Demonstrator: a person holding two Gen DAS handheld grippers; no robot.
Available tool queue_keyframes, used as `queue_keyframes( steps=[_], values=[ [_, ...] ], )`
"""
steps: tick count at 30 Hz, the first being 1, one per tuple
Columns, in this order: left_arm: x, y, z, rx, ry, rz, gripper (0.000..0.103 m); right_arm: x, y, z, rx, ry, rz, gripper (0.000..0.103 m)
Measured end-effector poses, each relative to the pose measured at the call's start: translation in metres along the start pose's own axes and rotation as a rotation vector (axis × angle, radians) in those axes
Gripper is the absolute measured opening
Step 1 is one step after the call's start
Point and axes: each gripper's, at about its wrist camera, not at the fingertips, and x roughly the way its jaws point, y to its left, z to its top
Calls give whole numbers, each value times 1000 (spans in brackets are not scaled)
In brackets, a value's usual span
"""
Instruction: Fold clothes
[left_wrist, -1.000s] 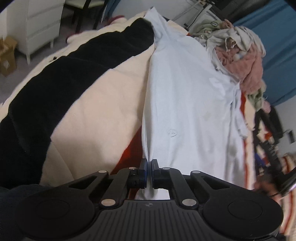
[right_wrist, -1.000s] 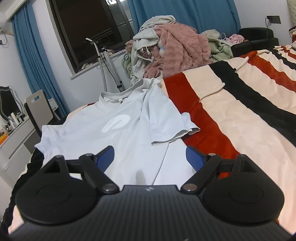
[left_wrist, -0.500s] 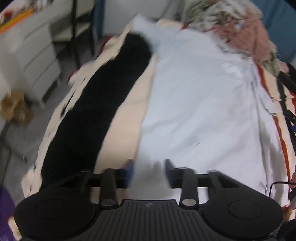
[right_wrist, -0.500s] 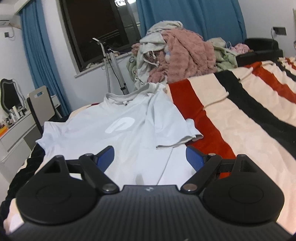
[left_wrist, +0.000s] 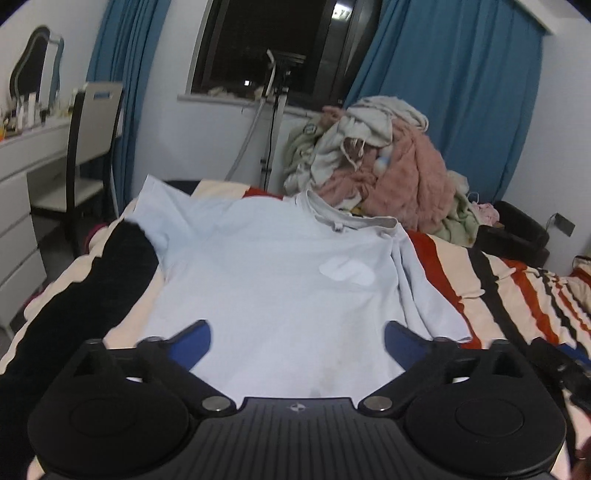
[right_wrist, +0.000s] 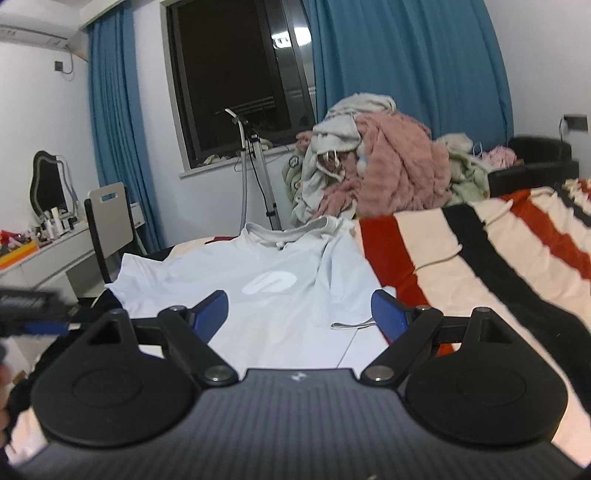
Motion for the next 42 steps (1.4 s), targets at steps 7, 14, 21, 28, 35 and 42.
queue_keyframes(
  steps=[7, 14, 21, 28, 35, 42],
  values=[
    [8, 15, -29, 68, 7, 46, 102, 9, 13, 0, -24, -23, 12, 86],
    [7, 26, -32, 43, 7, 15, 102, 16, 12, -5, -26, -17, -16, 86],
    [2, 24, -39, 73, 12, 27, 102, 14, 12, -4, -32, -22, -15, 86],
    [-2, 21, -44, 91, 4, 41, 102, 11, 13, -1, -30, -28, -7, 86],
    [0, 24, -47, 87, 17, 63, 102, 24, -7, 17, 19, 5, 42, 52],
    [5, 31, -47, 53, 36, 51, 102, 95, -54, 39, 86, 121, 64, 65]
  ],
)
